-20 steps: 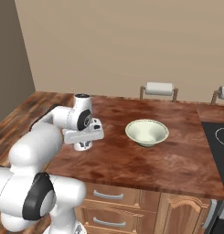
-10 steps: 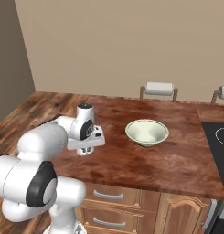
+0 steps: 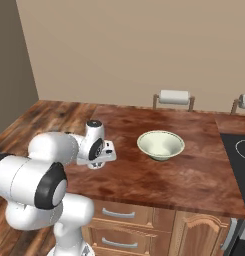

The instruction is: Clear the mugs and bowl far away from the sink.

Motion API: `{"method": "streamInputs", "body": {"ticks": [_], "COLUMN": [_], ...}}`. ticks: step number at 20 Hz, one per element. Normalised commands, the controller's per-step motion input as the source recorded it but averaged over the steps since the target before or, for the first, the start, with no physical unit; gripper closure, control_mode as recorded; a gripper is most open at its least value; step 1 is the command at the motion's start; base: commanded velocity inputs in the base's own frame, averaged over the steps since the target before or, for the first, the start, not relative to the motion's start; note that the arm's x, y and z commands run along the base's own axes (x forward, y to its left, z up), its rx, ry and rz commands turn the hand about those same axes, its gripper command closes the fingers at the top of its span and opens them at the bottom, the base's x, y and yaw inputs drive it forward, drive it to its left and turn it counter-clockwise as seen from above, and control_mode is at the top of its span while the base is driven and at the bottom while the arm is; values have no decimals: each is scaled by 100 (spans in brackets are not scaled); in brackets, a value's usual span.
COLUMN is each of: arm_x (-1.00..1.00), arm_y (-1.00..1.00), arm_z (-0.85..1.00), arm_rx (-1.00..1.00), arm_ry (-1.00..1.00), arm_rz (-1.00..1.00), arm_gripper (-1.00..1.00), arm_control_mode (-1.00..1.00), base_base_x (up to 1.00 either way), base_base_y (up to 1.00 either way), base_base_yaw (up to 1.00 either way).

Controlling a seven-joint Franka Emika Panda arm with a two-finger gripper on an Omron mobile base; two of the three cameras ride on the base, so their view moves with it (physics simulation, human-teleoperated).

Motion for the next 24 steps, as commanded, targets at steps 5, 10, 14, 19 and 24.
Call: {"method": "streamInputs", "body": {"ticks": [5,10,14,19,24], "arm_x": [47,29,6,0,0], "arm_y": [1,0,0,0,0], "arm_z": [-19,-27,-11,0,0], "arm_rx": [0,0,0,0,0], "arm_ry": [0,0,0,0,0], "arm_rz": [-5,-2,0,0,0], "arm_gripper": [100,100,100,-100,-100], "arm_control_mode": [-100,-100,-100,-100,-100], "base_base_x": [0,0,0,0,0], "base_base_y": [0,0,0,0,0], "base_base_yaw": [0,0,0,0,0]}}
